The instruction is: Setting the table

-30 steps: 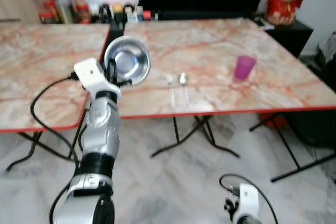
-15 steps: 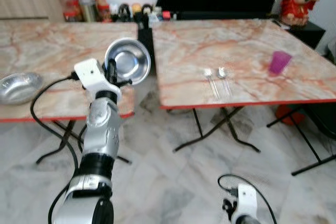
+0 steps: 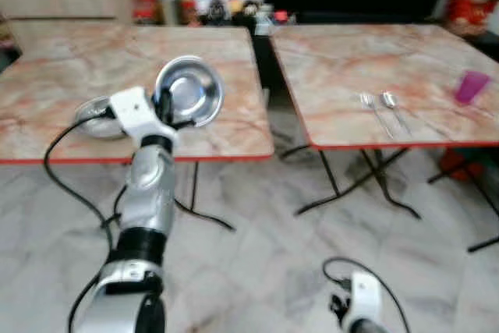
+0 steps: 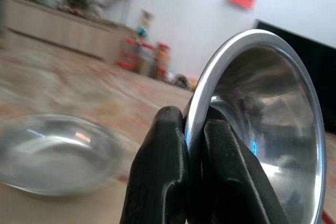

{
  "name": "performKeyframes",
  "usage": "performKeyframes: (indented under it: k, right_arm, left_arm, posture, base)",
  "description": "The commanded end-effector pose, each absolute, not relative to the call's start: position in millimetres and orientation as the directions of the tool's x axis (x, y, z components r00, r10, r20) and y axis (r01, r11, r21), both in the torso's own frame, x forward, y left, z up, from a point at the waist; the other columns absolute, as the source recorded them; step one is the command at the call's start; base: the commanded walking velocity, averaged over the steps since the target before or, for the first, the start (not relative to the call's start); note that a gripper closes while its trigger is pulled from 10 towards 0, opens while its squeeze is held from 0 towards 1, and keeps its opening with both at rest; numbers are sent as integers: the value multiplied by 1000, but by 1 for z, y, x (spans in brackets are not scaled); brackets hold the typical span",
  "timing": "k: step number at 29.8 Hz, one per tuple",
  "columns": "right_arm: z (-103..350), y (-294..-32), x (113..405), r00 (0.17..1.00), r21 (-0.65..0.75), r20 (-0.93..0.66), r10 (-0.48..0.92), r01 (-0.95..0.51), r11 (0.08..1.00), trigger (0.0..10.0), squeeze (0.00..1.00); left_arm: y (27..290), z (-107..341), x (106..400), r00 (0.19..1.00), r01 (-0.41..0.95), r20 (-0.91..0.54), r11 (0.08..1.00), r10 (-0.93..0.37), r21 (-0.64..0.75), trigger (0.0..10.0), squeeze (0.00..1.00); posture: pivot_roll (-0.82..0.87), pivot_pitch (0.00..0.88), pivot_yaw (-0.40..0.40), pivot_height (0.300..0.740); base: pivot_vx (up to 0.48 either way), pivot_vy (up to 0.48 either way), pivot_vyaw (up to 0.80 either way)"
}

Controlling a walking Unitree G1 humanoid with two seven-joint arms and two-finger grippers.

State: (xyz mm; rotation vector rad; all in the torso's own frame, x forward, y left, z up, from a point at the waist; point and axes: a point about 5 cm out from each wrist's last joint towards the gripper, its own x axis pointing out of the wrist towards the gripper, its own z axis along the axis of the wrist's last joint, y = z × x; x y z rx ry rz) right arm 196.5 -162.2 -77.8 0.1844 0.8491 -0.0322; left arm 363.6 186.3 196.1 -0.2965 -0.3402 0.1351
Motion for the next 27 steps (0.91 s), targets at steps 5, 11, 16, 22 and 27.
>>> performKeyframes:
  k: [5,11,16,22,27]
  right_arm:
    - [-77,-174,197,663,119,-748,14,113,986,10000,0]
    - [-76,-173,198,666,125,-746,10,125,984,10000,0]
    - [-77,-173,197,661,124,-750,8,129,984,10000,0]
    - [-78,-173,196,659,125,-752,6,133,983,10000,0]
    - [-77,-173,196,661,125,-751,4,136,983,10000,0]
  left_arm:
    - [172,205,367,935,-34,328,956,133,-292,10000,0]
    - [174,208,368,932,-41,333,956,140,-289,10000,0]
    - [178,209,367,928,-61,339,959,156,-276,10000,0]
    - [175,205,368,936,-53,322,960,144,-274,10000,0]
    - [169,205,368,945,-19,311,965,102,-260,10000,0]
  posture:
    - [-9,0,-30,736]
    - [-6,0,-31,736]
    - [-3,0,-33,736]
    - [-4,0,-32,736]
    - [-7,0,-30,736]
  base:
    - [0,480,0]
    - [0,480,0]
    - [0,280,0]
    - [0,0,0]
    - [0,0,0]
